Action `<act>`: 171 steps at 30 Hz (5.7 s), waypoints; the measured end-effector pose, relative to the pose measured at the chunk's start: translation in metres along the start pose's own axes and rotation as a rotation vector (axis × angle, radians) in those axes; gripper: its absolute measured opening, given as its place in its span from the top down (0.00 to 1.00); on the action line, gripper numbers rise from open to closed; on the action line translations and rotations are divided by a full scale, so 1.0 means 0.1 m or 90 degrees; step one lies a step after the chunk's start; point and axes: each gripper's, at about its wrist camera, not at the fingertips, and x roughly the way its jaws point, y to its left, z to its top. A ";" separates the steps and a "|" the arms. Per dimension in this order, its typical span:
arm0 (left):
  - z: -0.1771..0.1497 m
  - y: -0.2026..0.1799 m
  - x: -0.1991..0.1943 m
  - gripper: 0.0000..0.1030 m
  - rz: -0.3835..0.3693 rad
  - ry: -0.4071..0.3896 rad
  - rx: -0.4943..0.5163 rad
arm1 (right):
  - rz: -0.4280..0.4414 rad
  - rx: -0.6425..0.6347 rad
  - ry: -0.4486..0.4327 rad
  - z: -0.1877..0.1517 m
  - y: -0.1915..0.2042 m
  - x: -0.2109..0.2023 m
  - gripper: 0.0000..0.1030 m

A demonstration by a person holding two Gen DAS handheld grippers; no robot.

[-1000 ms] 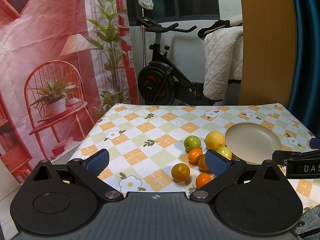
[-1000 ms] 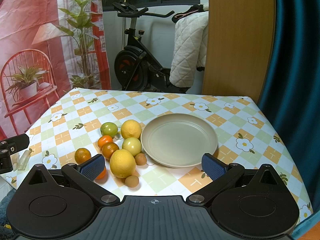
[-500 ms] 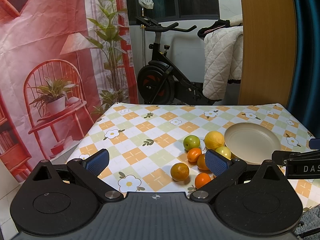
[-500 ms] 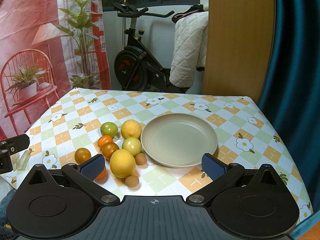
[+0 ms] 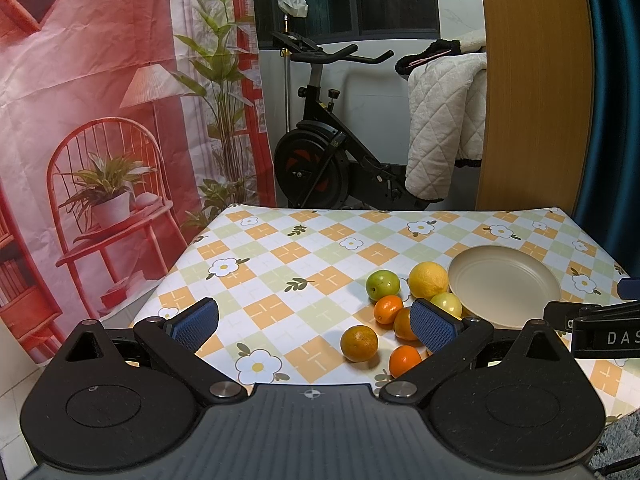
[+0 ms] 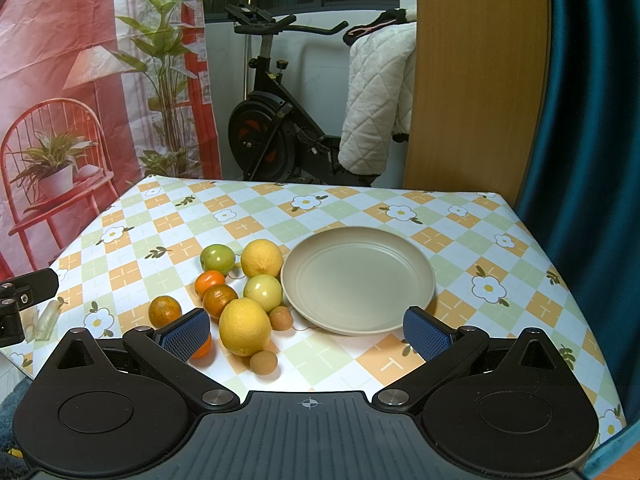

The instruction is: Organize fruits

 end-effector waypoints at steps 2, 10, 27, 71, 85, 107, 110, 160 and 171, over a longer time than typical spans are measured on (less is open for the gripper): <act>0.00 0.00 0.00 0.00 0.000 0.000 -0.001 | 0.000 0.000 0.000 0.00 0.00 0.00 0.00; 0.00 -0.01 0.00 0.00 -0.001 0.000 -0.002 | -0.001 0.000 0.000 0.01 -0.01 0.01 0.00; 0.00 -0.02 0.01 0.00 -0.002 0.004 -0.005 | 0.004 0.013 0.005 0.02 -0.05 0.05 0.00; -0.05 -0.10 1.12 0.35 -0.122 0.100 -0.004 | 0.188 -0.106 0.054 -0.22 0.00 1.15 0.58; -0.06 -0.09 1.34 0.42 -0.220 0.127 -0.050 | 0.211 -0.151 0.064 -0.22 0.18 1.38 0.56; -0.16 -0.48 1.63 0.42 -0.341 0.184 -0.048 | 0.241 -0.124 0.058 -0.28 0.10 1.48 0.53; -0.17 -0.50 1.66 0.42 -0.348 0.189 -0.052 | 0.241 -0.122 0.057 -0.28 0.10 1.48 0.53; -0.33 -0.53 1.43 0.49 -0.361 0.139 -0.043 | 0.224 -0.095 0.024 -0.39 0.13 1.35 0.52; -0.12 -0.60 1.33 0.49 -0.372 0.101 -0.025 | 0.213 -0.085 -0.022 -0.25 0.00 1.21 0.52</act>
